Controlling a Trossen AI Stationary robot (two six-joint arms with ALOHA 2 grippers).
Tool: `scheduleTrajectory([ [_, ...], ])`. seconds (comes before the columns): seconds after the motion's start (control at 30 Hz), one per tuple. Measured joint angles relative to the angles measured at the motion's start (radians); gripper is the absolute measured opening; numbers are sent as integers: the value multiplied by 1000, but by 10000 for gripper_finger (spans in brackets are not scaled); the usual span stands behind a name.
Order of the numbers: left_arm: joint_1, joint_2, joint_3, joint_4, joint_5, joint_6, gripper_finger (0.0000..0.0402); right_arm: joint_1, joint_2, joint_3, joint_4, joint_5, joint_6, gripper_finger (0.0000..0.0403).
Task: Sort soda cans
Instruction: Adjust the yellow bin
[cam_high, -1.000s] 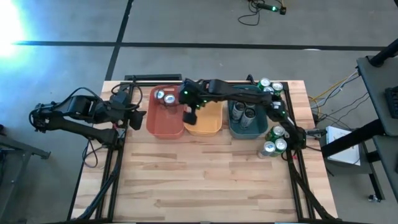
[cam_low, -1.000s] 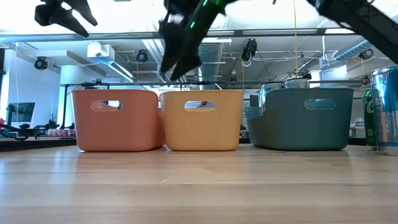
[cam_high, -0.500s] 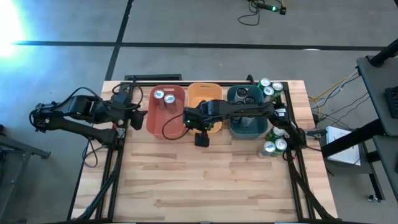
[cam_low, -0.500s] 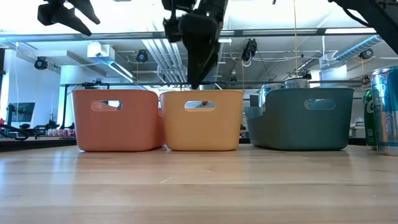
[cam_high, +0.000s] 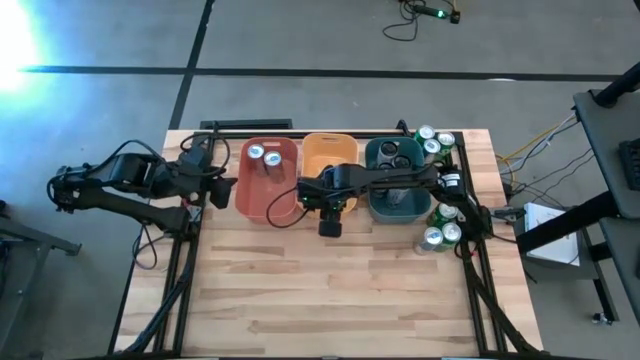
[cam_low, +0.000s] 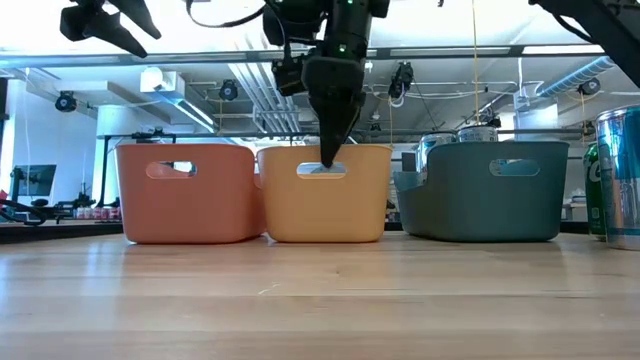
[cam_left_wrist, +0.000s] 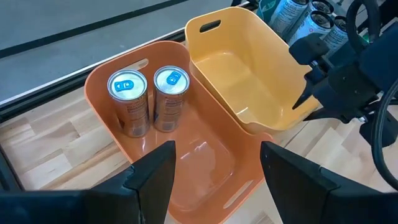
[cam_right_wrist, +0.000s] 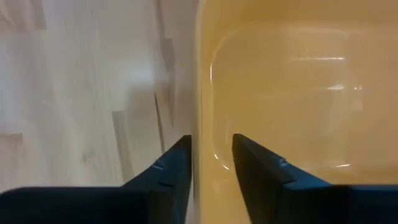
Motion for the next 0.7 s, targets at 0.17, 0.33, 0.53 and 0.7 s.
scheduleTrajectory([
  [0.17,0,0,0,0,0,0,219,0,-7,-3,-13,-19,-2,56],
  [0.33,0,0,0,0,0,0,219,0,-36,-3,-41,-21,-22,15],
  [0.53,0,0,0,0,0,0,219,2,-70,-3,-59,-22,-33,13],
  [0.7,0,0,0,0,0,-1,219,5,-71,-6,-82,-48,-32,13],
])
